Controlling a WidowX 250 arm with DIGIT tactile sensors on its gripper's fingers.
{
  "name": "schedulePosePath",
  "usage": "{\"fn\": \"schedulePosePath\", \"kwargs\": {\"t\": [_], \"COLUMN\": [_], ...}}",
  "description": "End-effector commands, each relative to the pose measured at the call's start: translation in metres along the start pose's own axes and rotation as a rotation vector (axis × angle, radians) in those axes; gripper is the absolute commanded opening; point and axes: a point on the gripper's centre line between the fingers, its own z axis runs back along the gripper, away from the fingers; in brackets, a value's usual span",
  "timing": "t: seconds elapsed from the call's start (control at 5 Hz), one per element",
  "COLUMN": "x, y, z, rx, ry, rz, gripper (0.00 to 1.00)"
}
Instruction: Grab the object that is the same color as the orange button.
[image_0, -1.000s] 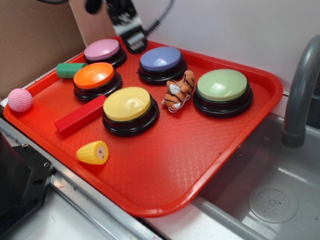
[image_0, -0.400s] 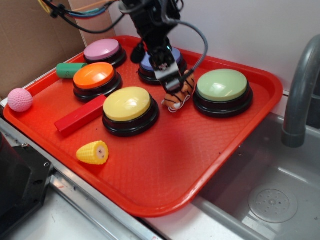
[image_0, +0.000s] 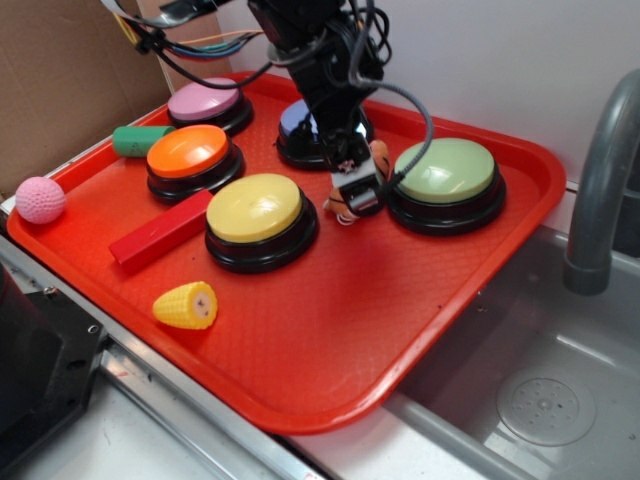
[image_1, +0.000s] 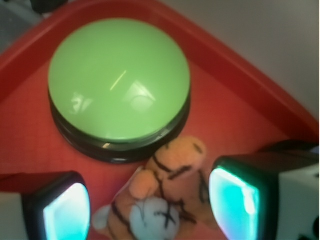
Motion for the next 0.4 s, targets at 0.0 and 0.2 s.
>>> {"fn": "schedulePosePath", "kwargs": {"t": [0.0, 0.2], "x": [0.0116, 0.0143], "y": [-0.0034, -0.0055], "z": [-0.0002, -0.0014], "rx": [0.035, 0.059], "ry": [-0.019, -0.027], "rz": [-0.058, -0.149], "gripper": [1.00, 1.00]}}
